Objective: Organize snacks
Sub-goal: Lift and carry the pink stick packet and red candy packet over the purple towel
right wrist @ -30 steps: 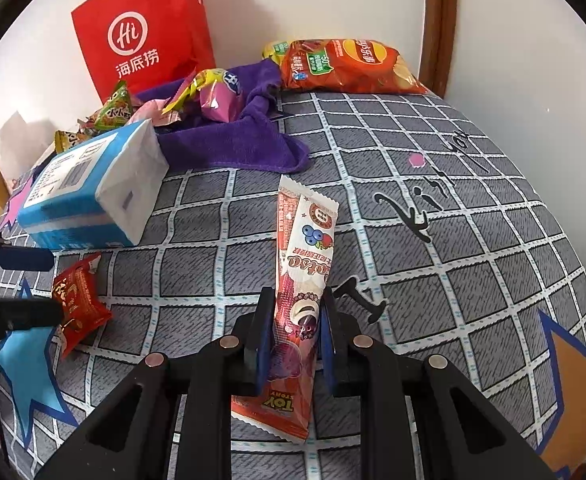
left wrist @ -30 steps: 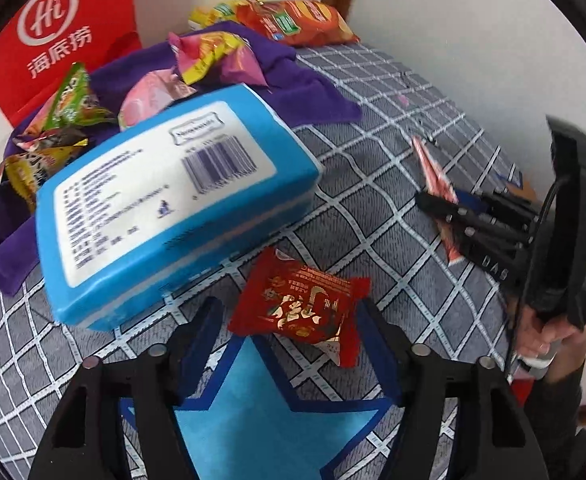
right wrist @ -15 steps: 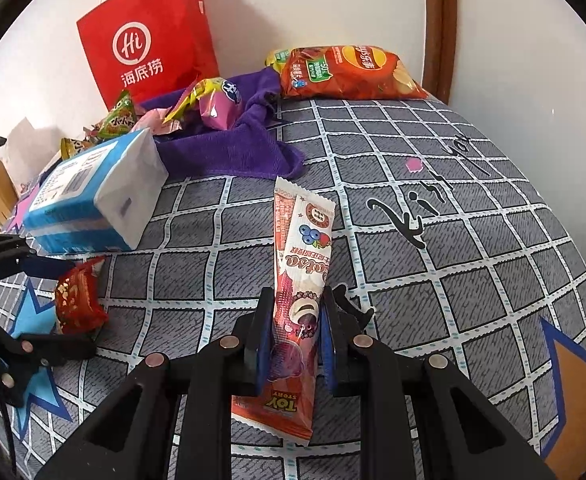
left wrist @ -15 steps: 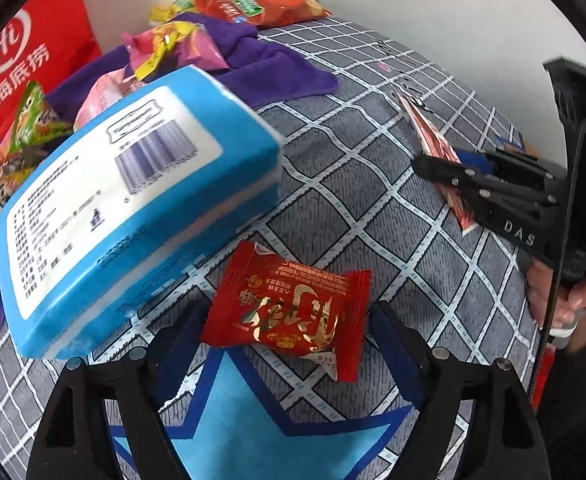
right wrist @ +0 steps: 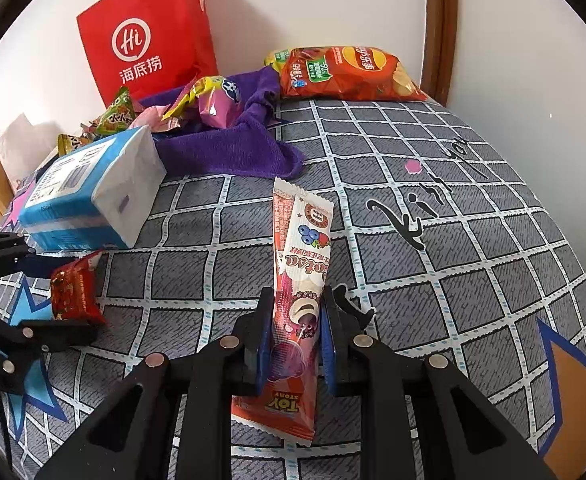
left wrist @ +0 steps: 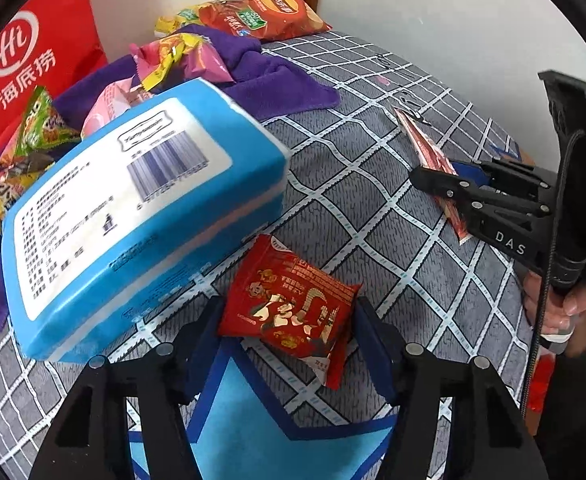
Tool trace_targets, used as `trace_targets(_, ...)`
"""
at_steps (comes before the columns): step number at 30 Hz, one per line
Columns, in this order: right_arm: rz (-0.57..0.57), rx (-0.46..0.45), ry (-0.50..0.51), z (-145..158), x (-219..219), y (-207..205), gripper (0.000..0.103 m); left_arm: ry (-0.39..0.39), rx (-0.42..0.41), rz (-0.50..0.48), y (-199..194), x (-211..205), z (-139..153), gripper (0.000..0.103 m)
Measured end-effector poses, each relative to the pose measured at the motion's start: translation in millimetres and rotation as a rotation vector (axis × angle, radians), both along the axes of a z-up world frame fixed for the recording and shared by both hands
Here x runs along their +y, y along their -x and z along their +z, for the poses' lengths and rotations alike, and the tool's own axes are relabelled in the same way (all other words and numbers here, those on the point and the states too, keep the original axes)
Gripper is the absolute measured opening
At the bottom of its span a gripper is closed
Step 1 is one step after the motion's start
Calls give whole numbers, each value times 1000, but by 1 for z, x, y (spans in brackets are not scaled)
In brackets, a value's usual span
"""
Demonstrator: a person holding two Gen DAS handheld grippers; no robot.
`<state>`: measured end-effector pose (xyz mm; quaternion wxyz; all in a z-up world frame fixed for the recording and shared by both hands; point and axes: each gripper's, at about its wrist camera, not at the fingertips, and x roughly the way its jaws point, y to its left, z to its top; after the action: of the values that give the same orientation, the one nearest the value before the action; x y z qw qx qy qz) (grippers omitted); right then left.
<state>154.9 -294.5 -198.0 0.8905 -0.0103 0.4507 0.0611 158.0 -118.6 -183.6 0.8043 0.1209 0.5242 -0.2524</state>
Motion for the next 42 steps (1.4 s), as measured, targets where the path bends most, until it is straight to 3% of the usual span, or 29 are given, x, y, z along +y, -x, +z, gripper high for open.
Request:
trace_targets(9, -32, 15, 28, 0, 7, -1, 20, 66, 1, 35, 7, 20, 15, 61)
trace_targets(16, -40, 65, -58, 10, 10, 5, 19, 97, -30, 70, 14, 43, 34, 61)
trace_targets(28, -8, -2, -47, 75, 49, 16, 19, 164, -70, 153, 16, 83, 69, 61)
trace_targets(42, 56, -82, -90, 154, 100, -31, 19, 195, -174, 287, -17, 135, 127, 61)
